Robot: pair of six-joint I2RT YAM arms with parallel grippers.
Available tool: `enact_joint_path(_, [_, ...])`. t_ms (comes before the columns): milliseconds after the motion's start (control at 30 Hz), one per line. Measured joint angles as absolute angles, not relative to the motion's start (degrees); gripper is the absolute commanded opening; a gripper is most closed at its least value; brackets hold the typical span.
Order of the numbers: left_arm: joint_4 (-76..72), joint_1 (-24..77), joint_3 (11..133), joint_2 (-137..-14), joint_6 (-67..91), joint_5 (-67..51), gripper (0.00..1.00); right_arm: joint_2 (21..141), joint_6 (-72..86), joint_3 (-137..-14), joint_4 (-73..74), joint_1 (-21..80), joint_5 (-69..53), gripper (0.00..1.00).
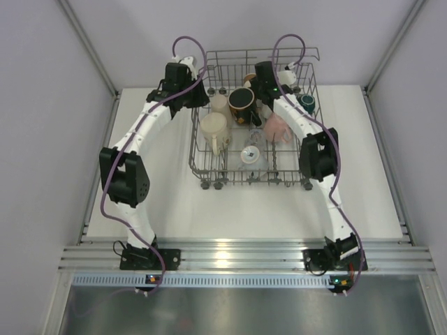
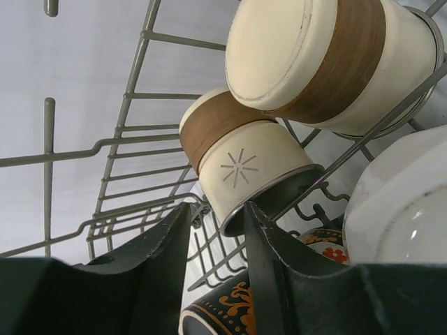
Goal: Load the cups into the dish rack
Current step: Grab a cup with the right arm
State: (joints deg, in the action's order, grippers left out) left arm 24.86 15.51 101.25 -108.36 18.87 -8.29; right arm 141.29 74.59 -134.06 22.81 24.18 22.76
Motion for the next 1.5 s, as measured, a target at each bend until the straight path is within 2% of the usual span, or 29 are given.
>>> enact_joint_path(33, [24.91,15.51,101.25,-108.75,18.9,-8.51,0.28,141.29,74.63,-134.06,22.81,24.25,22.92,0.37])
enact_joint_path(167, [24.84,15.57,101.36,-110.21,19.33,-10.0,0.16,141.34,74.94,-134.06,22.83,24.32,22.98,0.36])
enact_joint_path(367, [24.84,15.62,101.38,-110.93,19.53,-11.44,0.05,142.56,75.44,-136.31,24.58,24.47,23.59,0.35])
enact_joint_path(400, [24.86,15.62,101.43,-111.11,19.57,-11.77,0.0,142.74,75.72,-136.7,25.02,24.51,23.86,0.34])
enact_joint_path(533, [24.84,15.62,101.6,-111.61,19.53,-12.36,0.0,143.06,76.82,-137.1,25.78,24.62,24.56,0.31])
enact_joint_path(1100, [24.82,15.35,103.13,-112.79,19.51,-14.13,0.0,144.09,76.9,-137.69,25.52,24.47,25.74,0.27])
enact_joint_path(1433, [24.53,15.35,103.13,-112.79,19.53,-14.15,0.0,145.03,77.08,-137.67,23.62,24.4,26.04,0.18])
enact_joint_path(1467, [24.49,15.35,103.15,-112.79,19.53,-14.2,0.0,145.16,77.03,-137.67,23.27,24.36,26.04,0.17])
enact_joint_path(1500, [24.49,15.35,103.2,-112.79,19.55,-14.33,0.0,145.27,76.97,-137.69,22.83,24.34,26.06,0.11])
